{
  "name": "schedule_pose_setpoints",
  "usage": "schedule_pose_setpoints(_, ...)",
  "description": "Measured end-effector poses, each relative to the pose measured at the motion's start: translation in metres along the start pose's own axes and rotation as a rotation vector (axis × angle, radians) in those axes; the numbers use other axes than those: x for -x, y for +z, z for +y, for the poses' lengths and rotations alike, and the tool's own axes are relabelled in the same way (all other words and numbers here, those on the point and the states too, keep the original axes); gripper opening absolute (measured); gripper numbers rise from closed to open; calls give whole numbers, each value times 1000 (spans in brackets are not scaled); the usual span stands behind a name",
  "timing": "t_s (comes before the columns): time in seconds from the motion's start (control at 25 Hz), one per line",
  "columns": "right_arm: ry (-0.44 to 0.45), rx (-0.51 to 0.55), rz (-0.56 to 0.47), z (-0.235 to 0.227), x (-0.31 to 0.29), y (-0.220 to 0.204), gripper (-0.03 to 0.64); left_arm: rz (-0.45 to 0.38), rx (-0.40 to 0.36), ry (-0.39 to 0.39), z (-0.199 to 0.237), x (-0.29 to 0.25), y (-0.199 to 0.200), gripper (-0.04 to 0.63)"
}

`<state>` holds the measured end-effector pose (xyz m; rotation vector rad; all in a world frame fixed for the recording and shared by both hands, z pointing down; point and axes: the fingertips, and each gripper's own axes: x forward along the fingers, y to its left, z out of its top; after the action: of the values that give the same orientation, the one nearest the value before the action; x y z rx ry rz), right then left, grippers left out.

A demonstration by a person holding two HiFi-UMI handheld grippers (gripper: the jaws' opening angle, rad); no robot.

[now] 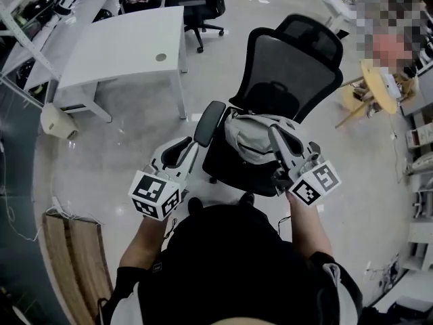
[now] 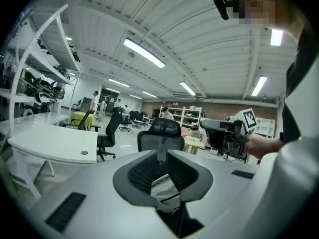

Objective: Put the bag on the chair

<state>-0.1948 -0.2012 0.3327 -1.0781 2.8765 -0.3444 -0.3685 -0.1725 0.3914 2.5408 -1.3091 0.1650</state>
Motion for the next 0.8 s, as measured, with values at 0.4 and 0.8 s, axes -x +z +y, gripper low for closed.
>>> schedule_pose_setpoints(0.4,103,343,58,49,14,19,29,-54,-64,35,-13,11,35,55)
schedule_pose_setpoints(0.8,-9,335,-35,-5,70,50,28,-96,-153,39,-50,-19,63,51)
